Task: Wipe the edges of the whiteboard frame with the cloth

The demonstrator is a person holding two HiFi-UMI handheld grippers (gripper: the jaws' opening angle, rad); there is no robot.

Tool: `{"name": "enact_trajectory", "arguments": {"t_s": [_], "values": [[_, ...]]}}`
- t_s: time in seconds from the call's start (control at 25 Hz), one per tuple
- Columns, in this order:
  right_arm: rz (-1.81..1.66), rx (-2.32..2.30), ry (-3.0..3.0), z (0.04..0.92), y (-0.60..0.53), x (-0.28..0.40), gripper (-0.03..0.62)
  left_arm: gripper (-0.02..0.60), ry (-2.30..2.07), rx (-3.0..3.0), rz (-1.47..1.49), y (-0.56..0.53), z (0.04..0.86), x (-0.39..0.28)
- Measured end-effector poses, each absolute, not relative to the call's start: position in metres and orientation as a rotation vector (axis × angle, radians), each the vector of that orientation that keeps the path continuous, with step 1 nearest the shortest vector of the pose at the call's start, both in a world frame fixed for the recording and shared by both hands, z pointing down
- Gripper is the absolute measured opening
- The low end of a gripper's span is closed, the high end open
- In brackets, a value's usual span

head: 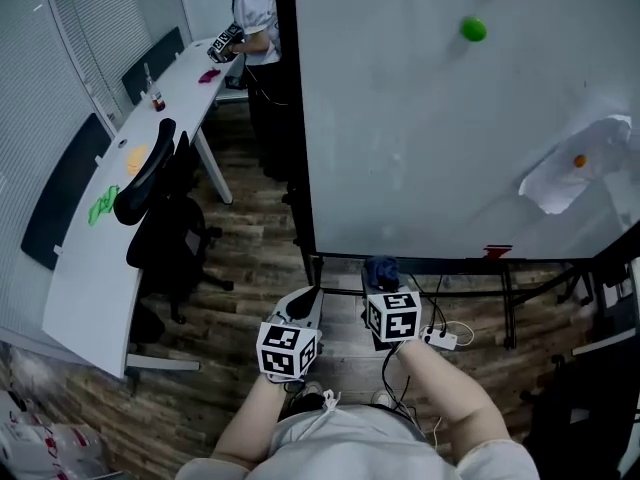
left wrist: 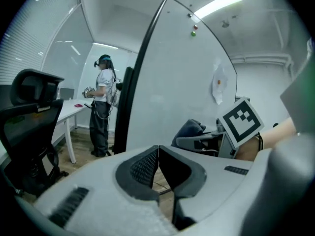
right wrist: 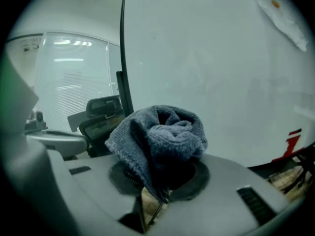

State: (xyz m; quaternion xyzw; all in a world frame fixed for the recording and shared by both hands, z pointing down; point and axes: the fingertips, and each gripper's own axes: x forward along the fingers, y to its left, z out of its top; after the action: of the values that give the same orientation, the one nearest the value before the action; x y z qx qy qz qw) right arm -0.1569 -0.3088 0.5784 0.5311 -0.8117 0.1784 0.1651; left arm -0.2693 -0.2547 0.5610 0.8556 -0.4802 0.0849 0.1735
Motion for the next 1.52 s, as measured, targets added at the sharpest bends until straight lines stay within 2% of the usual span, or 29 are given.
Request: {"name": "enact_trajectory", "arguments": {"t_s": [0.28, 0.4, 0.52, 0.76, 1.52], "values": [[0.268, 1.58, -2.437, 0.511, -0.28, -0.109, 0.075, 0.018, -1.359, 2.633, 0.109, -0.246, 0.478, -0.212], [0.284, 1.566, -2.484, 0.498, -0.263, -0.096, 0.075, 0.018, -1.353, 2.669, 0.09, -0.241, 0.465, -0.199], [0.304, 1.533, -2.522, 0.493, -0.245, -0.086, 0.075, 0.018, -1.339, 2.684, 0.088, -0.233, 0.461, -0.188], [0.135, 1.576, -2.487, 0.479, -0.23, -0.068, 0.075, 0.018, -1.316, 2.698, 0.08, -0.227, 0.461, -0.173], [0.223, 1.608, -2.506, 0.472, -0.239, -0.058, 0.075, 0.018, -1.27, 2.723, 0.122, -0.244, 0.464, -0.155]]}}
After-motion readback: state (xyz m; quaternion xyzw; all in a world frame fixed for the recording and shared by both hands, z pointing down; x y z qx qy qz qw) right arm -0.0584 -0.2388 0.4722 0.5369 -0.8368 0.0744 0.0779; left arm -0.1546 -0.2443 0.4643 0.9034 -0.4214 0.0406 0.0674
